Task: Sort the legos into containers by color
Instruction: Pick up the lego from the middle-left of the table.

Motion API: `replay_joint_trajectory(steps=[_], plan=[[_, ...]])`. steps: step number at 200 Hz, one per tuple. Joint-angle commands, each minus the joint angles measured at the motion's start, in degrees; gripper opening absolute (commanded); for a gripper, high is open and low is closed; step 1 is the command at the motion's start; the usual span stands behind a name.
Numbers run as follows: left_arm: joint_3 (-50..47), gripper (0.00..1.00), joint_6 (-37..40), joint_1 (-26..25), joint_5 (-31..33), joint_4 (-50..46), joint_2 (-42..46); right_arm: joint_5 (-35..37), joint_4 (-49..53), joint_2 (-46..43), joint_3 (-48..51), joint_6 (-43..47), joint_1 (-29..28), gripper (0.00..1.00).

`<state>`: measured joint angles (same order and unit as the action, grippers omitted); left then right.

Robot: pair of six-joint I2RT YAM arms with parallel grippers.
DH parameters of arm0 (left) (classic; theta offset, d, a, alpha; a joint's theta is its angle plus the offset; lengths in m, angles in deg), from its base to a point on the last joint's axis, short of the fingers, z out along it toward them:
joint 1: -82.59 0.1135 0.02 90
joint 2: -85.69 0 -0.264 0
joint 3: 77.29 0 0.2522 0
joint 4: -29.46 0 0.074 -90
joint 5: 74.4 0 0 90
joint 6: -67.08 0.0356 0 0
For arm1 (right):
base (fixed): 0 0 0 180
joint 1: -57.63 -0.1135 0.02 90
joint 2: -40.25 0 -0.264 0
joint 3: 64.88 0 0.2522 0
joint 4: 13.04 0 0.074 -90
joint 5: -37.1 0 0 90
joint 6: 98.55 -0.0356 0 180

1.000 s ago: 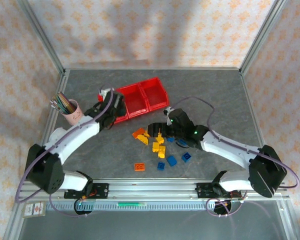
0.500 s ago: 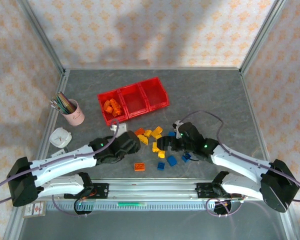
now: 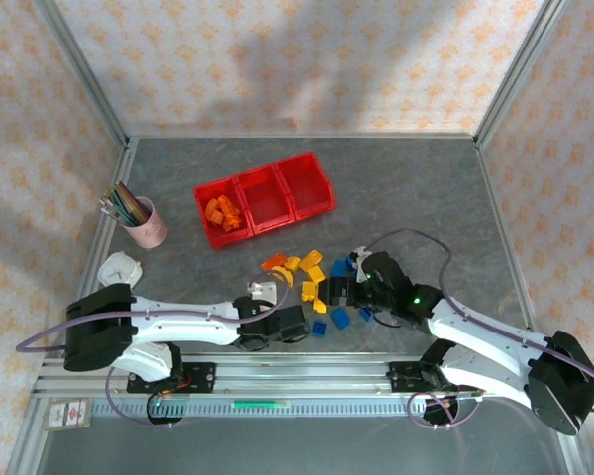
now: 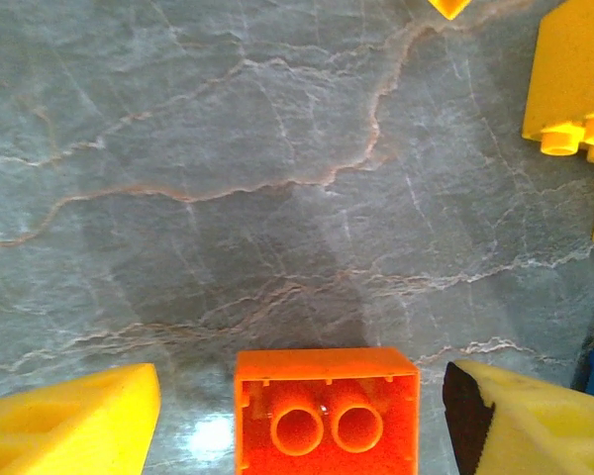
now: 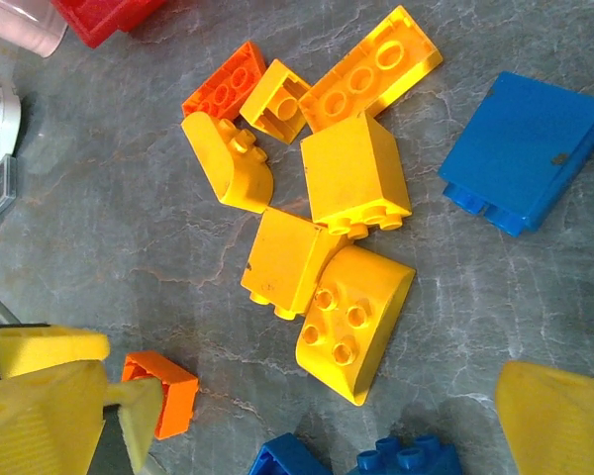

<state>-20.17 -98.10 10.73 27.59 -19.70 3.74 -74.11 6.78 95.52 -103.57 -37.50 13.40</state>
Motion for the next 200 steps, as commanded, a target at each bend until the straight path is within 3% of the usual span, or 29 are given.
replay_joint_trajectory(steps=[1,57,137,200], plan=[[1.64,0.78,-0.85,-0.44,-0.58,1.76,-1.98,1.55,-0.27,-0.69,0.83,-0.50,-0.15,1.00],[1.15,0.73,-0.67,-0.48,-0.91,2.49,-4.63,1.74,-0.79,-0.52,0.93,-0.41,0.00,1.00],[-1.08,0.52,-1.29,-0.48,-1.27,4.37,-5.32,1.33,-1.27,0.24,0.35,-0.49,-0.03,1.00],[0.05,0.48,-1.73,-0.35,2.21,-0.07,-0.35,0.06,-0.75,0.97,-3.20,-0.07,-0.03,1.00]])
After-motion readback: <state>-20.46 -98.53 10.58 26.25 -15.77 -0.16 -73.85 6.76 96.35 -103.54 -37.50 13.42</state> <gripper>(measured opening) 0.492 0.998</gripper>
